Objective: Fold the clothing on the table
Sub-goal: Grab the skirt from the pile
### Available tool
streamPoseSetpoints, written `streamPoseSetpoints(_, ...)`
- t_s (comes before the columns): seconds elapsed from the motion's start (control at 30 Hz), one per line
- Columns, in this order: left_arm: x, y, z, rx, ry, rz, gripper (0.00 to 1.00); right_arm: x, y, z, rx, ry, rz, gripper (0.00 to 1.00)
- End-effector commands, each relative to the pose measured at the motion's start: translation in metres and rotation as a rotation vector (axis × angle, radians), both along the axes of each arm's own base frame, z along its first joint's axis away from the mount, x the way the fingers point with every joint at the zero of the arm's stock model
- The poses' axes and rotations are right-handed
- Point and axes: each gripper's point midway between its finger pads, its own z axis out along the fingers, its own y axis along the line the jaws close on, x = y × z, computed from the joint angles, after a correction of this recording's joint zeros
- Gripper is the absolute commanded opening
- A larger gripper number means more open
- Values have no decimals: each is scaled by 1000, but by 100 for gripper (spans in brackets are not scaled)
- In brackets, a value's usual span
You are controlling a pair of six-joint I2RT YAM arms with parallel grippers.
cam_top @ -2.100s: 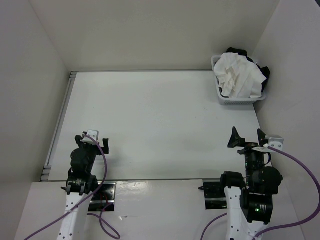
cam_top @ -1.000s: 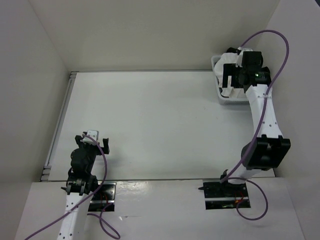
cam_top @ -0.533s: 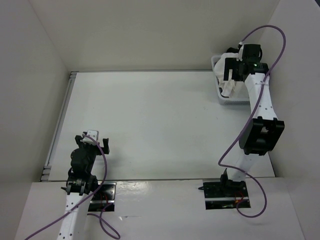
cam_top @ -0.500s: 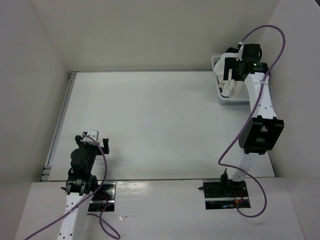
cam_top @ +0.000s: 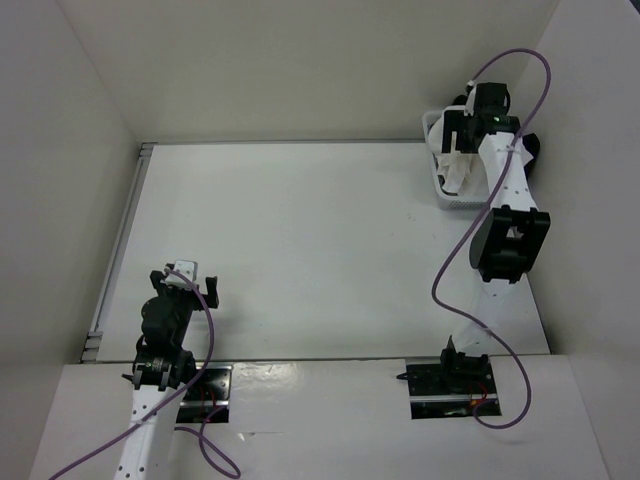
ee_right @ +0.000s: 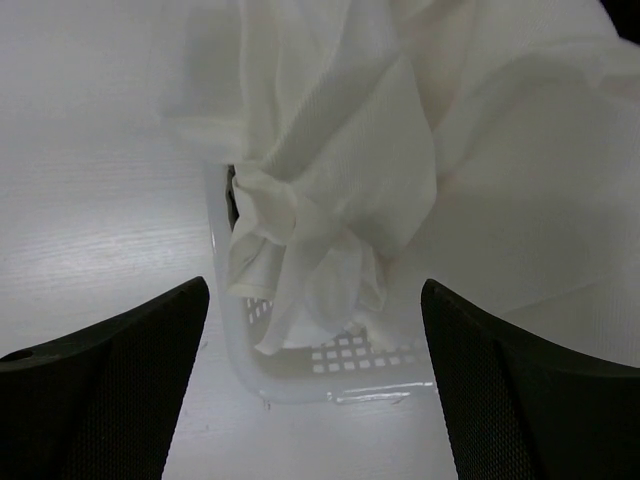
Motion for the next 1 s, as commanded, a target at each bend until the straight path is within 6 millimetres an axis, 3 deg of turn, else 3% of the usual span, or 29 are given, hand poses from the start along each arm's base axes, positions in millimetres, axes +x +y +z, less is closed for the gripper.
streamPoseSetpoints(0.0,4,1,22,-18,-145,6,100,25,-8,23,-22,-92,-4,90)
streamPoseSetpoints(0.3,4,1,22,-18,-145,6,100,54,-13,17,-28,-90,-11,89)
streamPoseSetpoints(0.33,4,1,22,-18,-145,6,100,58,-12,4,-19,-67,-4,87)
streamPoseSetpoints(0.37,4,1,22,-18,-145,6,100,60,-11,13,-14,-78,3,86)
streamPoseSetpoints(0.5,4,1,22,-18,-145,6,100,65,-10,-3,-5,-52,10,77)
streamPoseSetpoints(0.57,4,1,22,-18,-145,6,100,67,-6,-8,15,-40,31,59)
streamPoseSetpoints(0.6,4,1,22,-18,-145,6,100,64,-3,-13,27,-17,40,33)
streamPoseSetpoints(0.63,4,1,22,-18,-145,6,100,64,0,-4,35,-34,51,19)
streamPoseSetpoints(0.7,4,1,22,-18,-145,6,100,59,3,-6,50,-8,63,3)
streamPoseSetpoints(0.73,4,1,22,-18,-145,6,100,60,6,2,57,-24,74,0)
streamPoseSetpoints(0.83,4,1,22,-18,-145,6,100,48,14,55,71,-117,98,0)
streamPoseSetpoints(0.87,4,1,22,-18,-145,6,100,37,22,96,80,-195,131,0)
streamPoseSetpoints(0.97,4,1,22,-18,-145,6,100,10,46,166,67,-326,196,0)
